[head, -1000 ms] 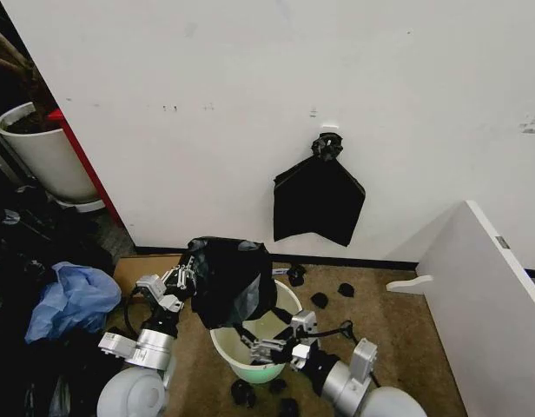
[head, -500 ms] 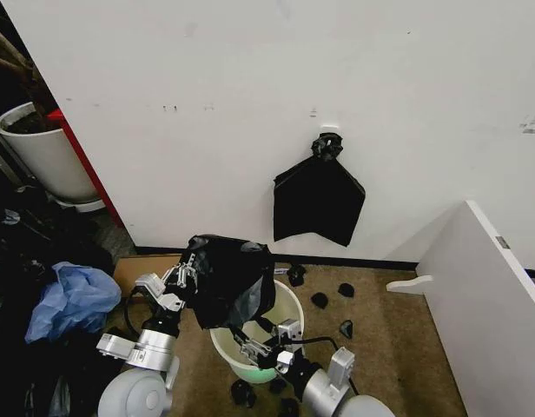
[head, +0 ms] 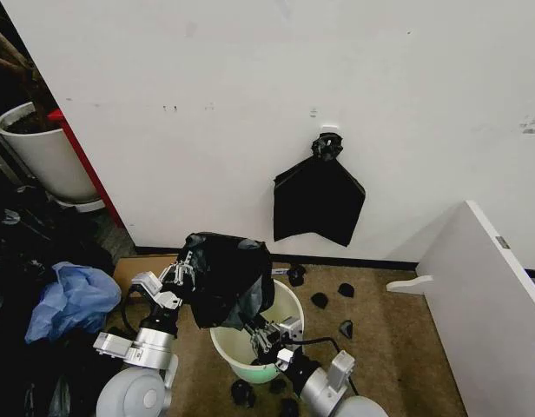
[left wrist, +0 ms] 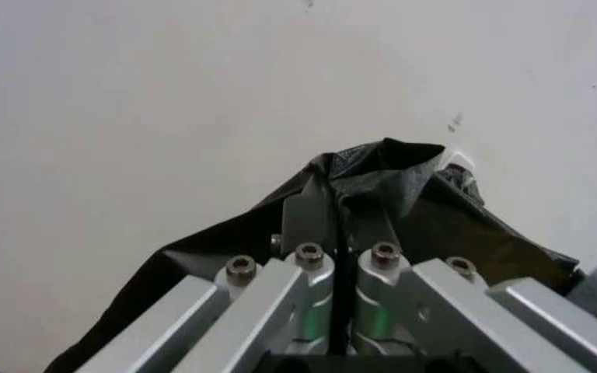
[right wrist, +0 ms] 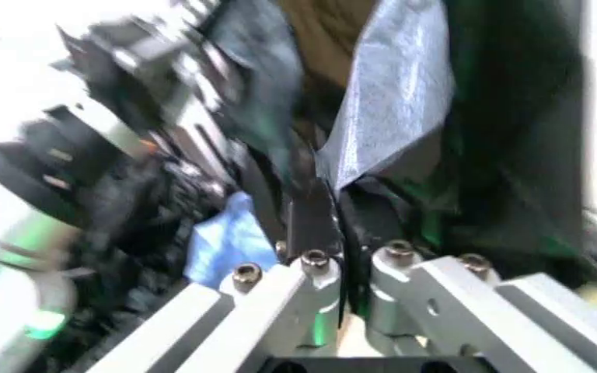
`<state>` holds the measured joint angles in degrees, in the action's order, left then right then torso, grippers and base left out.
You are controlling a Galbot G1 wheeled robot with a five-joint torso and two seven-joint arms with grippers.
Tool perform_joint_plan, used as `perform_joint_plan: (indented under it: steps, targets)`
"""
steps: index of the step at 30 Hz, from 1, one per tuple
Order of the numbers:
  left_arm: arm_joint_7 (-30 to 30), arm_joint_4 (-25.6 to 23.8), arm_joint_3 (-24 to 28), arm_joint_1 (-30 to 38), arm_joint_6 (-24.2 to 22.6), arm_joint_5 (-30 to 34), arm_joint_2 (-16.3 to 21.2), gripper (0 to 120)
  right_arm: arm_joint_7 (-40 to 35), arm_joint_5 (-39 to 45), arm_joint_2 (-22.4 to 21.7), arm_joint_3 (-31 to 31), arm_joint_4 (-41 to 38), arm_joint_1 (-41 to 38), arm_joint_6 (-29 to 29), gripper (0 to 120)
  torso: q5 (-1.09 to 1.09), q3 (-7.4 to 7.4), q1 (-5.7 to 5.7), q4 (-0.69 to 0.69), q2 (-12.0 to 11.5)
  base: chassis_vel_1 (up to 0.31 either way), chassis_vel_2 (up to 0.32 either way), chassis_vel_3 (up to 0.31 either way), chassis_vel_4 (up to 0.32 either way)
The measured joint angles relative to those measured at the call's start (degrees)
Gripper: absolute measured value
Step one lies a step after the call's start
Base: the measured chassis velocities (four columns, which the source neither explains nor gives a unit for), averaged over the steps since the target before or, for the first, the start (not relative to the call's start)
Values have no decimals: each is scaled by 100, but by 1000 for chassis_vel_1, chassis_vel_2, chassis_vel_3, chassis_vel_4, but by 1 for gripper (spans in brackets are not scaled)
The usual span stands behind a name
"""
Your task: Place the garbage bag over the trash bin.
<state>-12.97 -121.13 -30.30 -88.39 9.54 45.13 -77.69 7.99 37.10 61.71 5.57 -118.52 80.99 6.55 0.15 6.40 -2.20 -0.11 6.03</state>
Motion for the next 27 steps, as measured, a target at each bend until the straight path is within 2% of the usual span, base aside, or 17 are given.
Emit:
perform_joint_plan:
  steps: [2,3,9,12,14,17,18,21,27]
  targets:
    - [7,0,-23,7,0,45,18,0,528,184,-6,-111,-5,16,267,0,0,0,0,0,0,0,0,0,0]
    - [7,0,-23,7,0,45,18,0,528,184,-6,-111,-5,16,267,0,0,0,0,0,0,0,0,0,0]
    - [4,19,-169,50,-11,285,141,0,2256,1152,-31,-563,-235,-22,684,0,1,0,0,0,0,0,0,0,0]
    - [12,71,-214,48,-44,371,219,0,2403,1364,-63,-665,-330,-28,715,0,0,0,0,0,0,0,0,0,0]
    - [101,101,-229,22,-78,459,301,0,2271,1508,-149,-709,-474,11,714,0,1,0,0,1,0,0,0,0,0]
    - [253,90,-171,-81,-137,605,416,0,1527,1832,-388,-718,-1005,167,636,0,0,0,0,0,0,0,0,0,0]
    - [253,90,-171,-81,-137,605,416,0,1527,1832,-388,-718,-1005,167,636,0,0,0,0,0,0,0,0,0,0]
    - [251,93,-115,-143,-160,541,468,0,905,1952,-451,-721,-1390,170,606,0,0,0,0,0,0,0,0,0,0]
    - [209,117,-67,-296,-148,312,496,0,1,1816,-394,-724,-1268,142,594,0,0,0,0,0,0,0,0,0,0]
